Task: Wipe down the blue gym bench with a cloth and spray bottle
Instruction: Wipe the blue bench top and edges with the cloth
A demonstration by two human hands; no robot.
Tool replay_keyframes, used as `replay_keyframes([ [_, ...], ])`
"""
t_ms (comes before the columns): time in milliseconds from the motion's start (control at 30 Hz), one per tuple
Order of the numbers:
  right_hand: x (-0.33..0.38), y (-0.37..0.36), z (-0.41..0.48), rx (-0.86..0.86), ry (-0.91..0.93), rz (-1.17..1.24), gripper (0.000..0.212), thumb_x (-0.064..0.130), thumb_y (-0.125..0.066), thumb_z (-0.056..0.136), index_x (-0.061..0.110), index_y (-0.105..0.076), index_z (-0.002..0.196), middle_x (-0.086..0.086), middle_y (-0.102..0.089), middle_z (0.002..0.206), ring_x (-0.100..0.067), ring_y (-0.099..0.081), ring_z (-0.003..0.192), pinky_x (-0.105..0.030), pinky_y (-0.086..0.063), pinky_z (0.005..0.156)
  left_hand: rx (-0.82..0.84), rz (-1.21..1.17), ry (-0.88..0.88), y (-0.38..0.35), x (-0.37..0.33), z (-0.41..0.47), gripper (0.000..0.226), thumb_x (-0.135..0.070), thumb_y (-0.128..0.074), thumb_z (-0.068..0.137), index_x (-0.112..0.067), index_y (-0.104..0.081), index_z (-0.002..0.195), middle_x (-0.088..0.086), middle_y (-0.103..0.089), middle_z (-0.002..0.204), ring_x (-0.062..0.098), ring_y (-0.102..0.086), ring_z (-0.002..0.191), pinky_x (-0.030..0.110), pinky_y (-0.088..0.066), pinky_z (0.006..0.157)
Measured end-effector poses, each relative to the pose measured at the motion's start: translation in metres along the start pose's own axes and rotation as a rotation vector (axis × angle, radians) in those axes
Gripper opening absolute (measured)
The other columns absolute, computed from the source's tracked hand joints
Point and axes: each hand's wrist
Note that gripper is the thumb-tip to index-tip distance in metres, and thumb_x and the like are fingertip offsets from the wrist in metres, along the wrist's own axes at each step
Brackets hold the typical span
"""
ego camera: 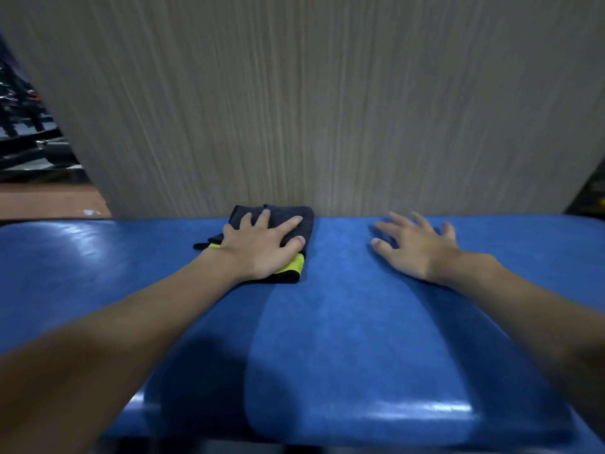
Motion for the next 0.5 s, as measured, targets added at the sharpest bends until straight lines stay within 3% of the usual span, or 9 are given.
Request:
replay_keyframes([
  [133,-0.013,-0.010,-0.005,0.062,-0.063,-0.026,0.064,0.071,-0.008,0.094,0.049,-0.007,0.154,0.011,0.003,0.167,-0.028,0.006,0.153,-0.067,0.003,0.114,-0.014,-0.001,-0.010,-0.002,-0.031,0.006,0.060,-0.072,-0.013,0.094,-0.059,-0.002,0.152,0.005,-0.001,0.169,0.036,-0.001,0.153,0.064,-0.010,0.116],
  [233,-0.013,-0.008,-0.009,0.049,-0.009,0.016,0.062,0.069,-0.012,0.096,0.047,-0.014,0.154,0.010,-0.001,0.167,-0.027,0.006,0.153,-0.066,0.005,0.115,-0.013,-0.007,-0.030,-0.003,-0.056,0.009,0.061,-0.073,-0.013,0.094,-0.058,-0.002,0.152,0.006,-0.001,0.169,0.036,0.000,0.153,0.065,-0.009,0.117],
  [367,-0.047,0.006,-0.017,-0.016,0.046,0.092,0.051,0.059,-0.023,0.101,0.045,-0.031,0.150,0.017,-0.020,0.163,-0.018,-0.007,0.153,-0.064,0.002,0.116,-0.016,-0.010,-0.059,-0.003,-0.080,0.011,0.062,-0.073,-0.012,0.093,-0.058,-0.002,0.152,0.006,0.000,0.169,0.037,0.000,0.153,0.065,-0.009,0.116],
  [500,-0.115,0.013,-0.030,0.006,-0.150,-0.038,0.059,0.067,-0.017,0.097,0.049,-0.018,0.153,0.016,-0.006,0.166,-0.022,0.001,0.154,-0.062,0.004,0.117,-0.024,-0.012,-0.092,-0.003,-0.109,0.012,0.063,-0.073,-0.012,0.093,-0.057,-0.002,0.153,0.007,-0.001,0.169,0.038,-0.001,0.153,0.066,-0.010,0.115],
])
Point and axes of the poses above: each hand's wrist, its own z-axis towards the middle knuckle, its own y-axis out of the back of the hand, x = y × z
